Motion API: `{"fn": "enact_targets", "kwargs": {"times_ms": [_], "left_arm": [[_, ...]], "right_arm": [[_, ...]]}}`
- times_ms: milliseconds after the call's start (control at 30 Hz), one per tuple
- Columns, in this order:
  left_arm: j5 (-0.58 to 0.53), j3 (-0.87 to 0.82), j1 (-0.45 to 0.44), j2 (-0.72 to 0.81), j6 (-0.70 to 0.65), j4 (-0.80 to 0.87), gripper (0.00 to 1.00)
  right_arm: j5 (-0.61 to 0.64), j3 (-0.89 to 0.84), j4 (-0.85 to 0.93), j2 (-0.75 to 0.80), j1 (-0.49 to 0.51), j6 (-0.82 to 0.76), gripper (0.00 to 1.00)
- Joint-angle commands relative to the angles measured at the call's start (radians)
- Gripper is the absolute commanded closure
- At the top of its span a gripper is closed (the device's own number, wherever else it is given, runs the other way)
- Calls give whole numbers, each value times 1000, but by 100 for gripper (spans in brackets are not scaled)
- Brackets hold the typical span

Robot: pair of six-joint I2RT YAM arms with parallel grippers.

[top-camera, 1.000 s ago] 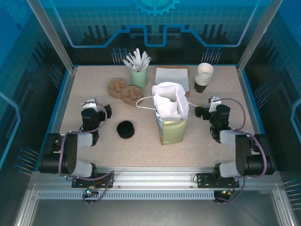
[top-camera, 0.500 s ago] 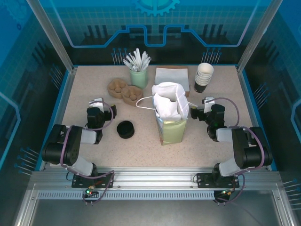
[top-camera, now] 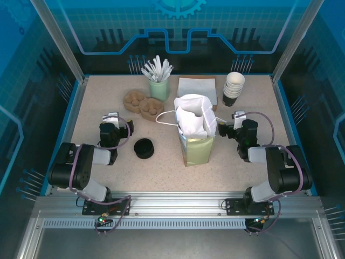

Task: Pack the takeout coffee

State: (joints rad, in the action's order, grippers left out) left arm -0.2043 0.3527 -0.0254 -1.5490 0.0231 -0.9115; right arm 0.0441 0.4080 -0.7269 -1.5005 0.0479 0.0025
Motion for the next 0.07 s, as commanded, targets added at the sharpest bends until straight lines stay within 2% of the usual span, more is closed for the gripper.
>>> {"fn": "enact_targets", "kwargs": {"times_ms": [0, 33], "left_arm": [[1, 22, -5, -2, -14, -21, 1], [1, 21, -5, -2, -14, -23, 1]], "right_arm": [[7, 23, -28, -5, 9, -10, 0], [7, 23, -27, -4, 10, -10, 0]]}}
